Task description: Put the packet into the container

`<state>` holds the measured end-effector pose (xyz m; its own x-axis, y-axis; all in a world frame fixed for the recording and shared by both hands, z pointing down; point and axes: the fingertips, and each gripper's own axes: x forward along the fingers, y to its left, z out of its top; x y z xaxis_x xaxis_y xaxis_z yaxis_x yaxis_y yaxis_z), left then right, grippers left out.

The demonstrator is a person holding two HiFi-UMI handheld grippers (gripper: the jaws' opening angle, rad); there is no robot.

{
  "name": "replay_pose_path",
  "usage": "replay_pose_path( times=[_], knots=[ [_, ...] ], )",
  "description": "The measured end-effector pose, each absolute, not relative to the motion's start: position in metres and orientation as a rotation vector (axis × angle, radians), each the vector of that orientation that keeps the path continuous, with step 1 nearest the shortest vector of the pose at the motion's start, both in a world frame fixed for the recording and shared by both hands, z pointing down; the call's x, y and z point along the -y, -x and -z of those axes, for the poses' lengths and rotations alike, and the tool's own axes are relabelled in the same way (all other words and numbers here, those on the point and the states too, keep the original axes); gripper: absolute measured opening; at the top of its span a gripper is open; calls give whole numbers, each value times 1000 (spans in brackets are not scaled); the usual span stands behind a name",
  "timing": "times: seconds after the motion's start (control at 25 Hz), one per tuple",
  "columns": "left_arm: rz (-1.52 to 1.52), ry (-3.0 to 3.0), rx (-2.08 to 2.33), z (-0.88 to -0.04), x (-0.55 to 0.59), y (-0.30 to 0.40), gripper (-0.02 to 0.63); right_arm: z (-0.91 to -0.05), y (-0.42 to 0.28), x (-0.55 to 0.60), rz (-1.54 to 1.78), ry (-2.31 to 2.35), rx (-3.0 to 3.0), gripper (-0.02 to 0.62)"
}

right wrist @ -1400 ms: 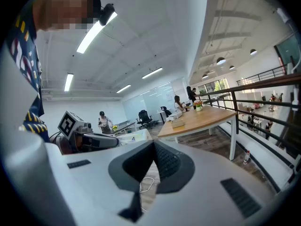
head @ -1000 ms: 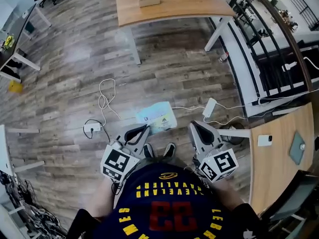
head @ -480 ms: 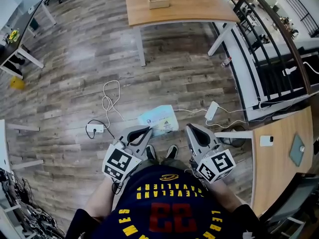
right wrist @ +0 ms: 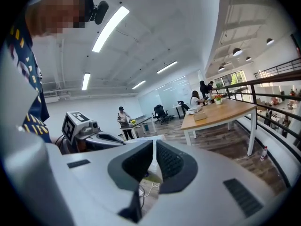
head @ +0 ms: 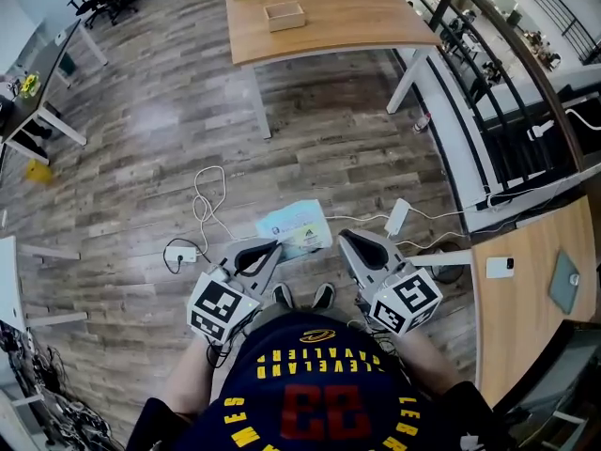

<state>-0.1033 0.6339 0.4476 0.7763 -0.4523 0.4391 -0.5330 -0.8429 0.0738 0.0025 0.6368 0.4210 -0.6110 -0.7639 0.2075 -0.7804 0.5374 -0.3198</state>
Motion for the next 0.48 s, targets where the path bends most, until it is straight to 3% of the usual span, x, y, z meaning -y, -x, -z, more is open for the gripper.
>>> replay_pose_path(
  times=[0.04,0.12,0.16,0.48],
  knots=[
    [-613,-2777,786,-448,-635,99,6,-423,-5,-638,-616,-1336,2728,13],
    [-610,-2777,803,-447,-636,90,6,-426,-7,-641,-668,-1270,2753,118],
    [-608,-2775,812,-447,-636,86,6,-427,-8,-642,-689,-1242,2758,133],
    [-590,-2749,831,-447,-630,71,6,-445,-17,-635,-712,-1168,2711,178]
  ],
)
